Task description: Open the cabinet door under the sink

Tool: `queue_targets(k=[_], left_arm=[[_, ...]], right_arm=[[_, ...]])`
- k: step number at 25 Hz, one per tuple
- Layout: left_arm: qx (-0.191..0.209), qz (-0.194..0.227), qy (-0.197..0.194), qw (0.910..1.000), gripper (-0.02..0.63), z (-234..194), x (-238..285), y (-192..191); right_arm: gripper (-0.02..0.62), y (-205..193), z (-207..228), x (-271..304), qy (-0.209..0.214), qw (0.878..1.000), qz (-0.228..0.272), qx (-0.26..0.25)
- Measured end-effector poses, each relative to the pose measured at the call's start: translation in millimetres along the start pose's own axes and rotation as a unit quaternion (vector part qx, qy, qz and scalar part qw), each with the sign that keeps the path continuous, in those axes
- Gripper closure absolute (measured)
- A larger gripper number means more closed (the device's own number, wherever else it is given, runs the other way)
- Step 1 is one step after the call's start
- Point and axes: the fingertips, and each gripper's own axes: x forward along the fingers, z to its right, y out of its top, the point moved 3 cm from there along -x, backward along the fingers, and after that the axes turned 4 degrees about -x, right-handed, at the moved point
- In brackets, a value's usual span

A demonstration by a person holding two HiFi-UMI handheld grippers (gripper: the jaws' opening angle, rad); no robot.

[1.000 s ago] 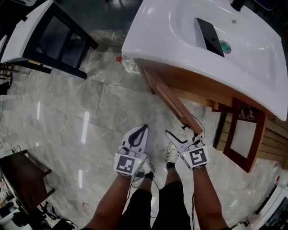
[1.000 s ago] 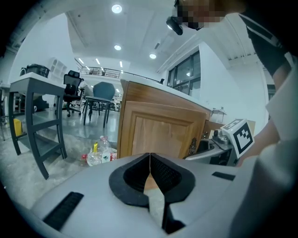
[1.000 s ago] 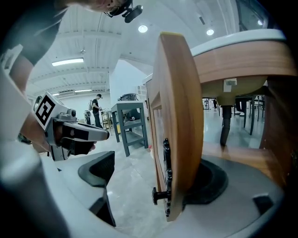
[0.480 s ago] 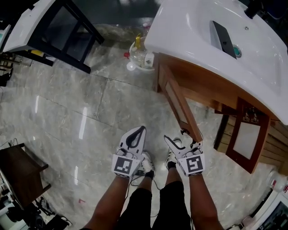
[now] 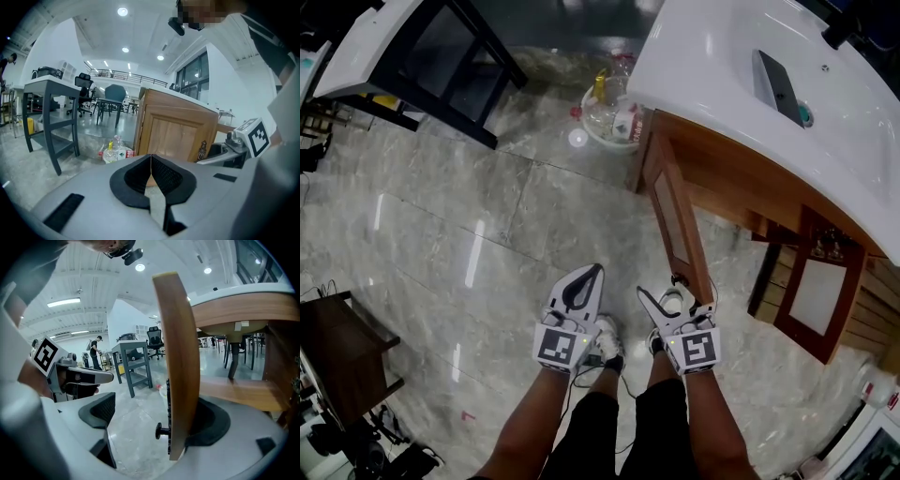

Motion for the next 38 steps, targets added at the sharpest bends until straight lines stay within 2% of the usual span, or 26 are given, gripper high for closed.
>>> queue_targets(k=[4, 9, 17, 23, 29, 38], left_arm=[[-0.006, 0.002, 0.006, 1.0, 0.583, -4, -7, 0], [-0.003, 0.0, 0.013, 0.9999, 0.583, -13, -16, 0], [0.01, -0.007, 0.026, 0.9996, 0.583, -31, -31, -9], [-0.007, 0.005, 0.037, 0.9993, 0.583, -36, -38, 0], [-0.011, 0.012, 0.031, 0.9994, 0.583, -33, -50, 4], [-0.002, 0.002, 0.012, 0.9999, 0.583, 5, -85, 21]], right_arm=[[0.141, 6, -21, 6, 0.019, 1.0, 0.002, 0.011], [0.141, 9, -36, 12, 0.012, 1.0, 0.006, 0.026], [0.143, 20, -71, 32, 0.046, 0.998, 0.04, -0.007], [0.141, 30, -90, 42, 0.061, 0.997, 0.047, -0.006], [0.143, 38, -98, 30, 0.059, 0.997, 0.045, -0.03], [0.143, 72, -95, -34, 0.022, 0.998, 0.056, -0.022]])
